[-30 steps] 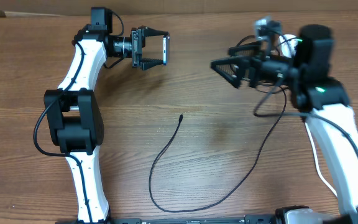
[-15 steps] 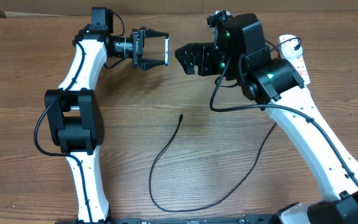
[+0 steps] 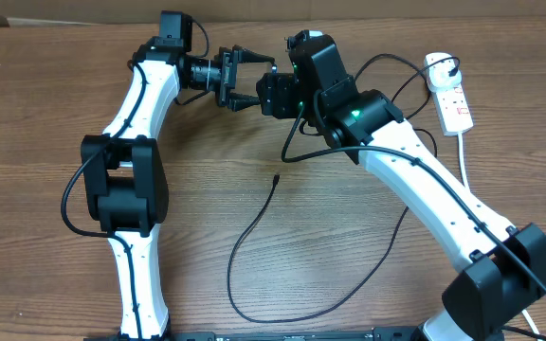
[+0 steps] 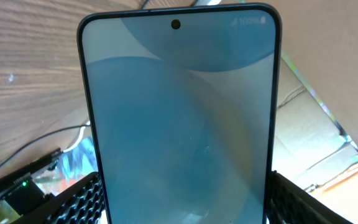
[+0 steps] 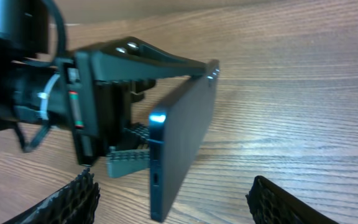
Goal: Plug charger to phone and switch on socket
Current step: 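Swing the right gripper toward the phone held by the left gripper, then close the right gripper on the phone's edge beside the left gripper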
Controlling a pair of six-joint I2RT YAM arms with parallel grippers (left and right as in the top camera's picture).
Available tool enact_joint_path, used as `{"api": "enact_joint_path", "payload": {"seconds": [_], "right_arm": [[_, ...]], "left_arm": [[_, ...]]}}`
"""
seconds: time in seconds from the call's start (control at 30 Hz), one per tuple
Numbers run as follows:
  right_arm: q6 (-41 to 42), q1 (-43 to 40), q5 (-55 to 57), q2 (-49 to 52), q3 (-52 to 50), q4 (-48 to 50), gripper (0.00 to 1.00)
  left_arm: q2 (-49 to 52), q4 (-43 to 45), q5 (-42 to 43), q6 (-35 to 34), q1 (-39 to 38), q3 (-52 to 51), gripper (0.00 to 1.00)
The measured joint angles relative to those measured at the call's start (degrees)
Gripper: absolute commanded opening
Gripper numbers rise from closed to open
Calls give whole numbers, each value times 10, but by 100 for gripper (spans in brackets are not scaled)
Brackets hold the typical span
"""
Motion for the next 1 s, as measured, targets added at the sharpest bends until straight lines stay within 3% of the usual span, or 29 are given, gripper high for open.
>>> {"api": "enact_joint_path", "payload": {"seconds": [0.17,1.0], "right_arm": [[7,2,8,18,0,1,66],[13,2,45,54,0,-3,52]], "left_arm": [[0,0,-15,0,0,0,70],[0,0,-70,9,-23,0,70]]}}
